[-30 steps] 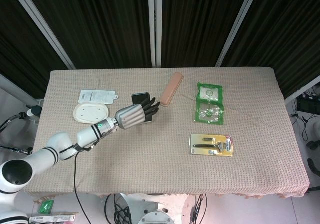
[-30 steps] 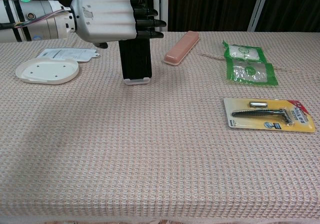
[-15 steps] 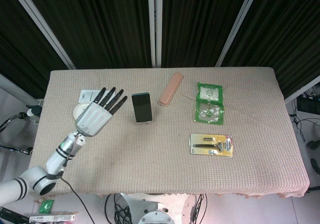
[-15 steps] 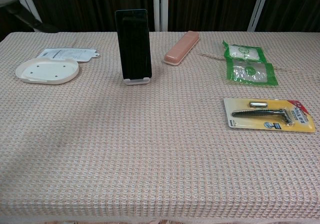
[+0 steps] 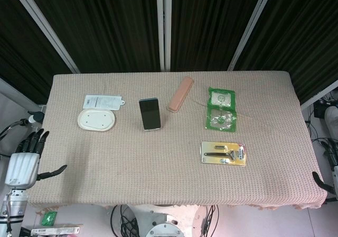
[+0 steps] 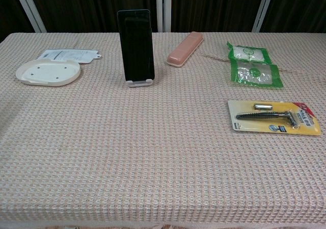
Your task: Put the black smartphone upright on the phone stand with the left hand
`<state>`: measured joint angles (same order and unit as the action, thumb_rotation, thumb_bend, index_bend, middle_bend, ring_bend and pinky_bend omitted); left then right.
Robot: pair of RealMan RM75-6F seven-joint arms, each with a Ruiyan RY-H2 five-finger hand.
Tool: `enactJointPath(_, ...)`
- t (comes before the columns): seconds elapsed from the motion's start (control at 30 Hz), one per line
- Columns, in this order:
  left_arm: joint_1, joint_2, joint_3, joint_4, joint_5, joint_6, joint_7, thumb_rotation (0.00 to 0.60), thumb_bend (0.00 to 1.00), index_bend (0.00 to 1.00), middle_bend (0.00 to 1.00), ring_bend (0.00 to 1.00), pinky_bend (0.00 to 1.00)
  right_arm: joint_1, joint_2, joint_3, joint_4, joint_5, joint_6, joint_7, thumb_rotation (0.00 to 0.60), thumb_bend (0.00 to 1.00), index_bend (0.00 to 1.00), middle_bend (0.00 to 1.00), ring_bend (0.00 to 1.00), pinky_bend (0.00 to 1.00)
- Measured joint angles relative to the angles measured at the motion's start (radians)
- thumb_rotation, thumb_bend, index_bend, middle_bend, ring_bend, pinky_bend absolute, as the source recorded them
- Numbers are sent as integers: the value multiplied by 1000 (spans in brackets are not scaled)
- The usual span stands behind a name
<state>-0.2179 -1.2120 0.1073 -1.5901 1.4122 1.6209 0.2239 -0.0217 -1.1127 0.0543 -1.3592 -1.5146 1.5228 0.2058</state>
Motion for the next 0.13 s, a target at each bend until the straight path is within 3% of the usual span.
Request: enactJointPath(0.13, 21, -15, 7, 34, 36, -5, -12, 177, 33, 36, 42, 65, 205, 7, -5, 0, -13, -2, -4, -20, 600, 230, 0, 0, 0, 0)
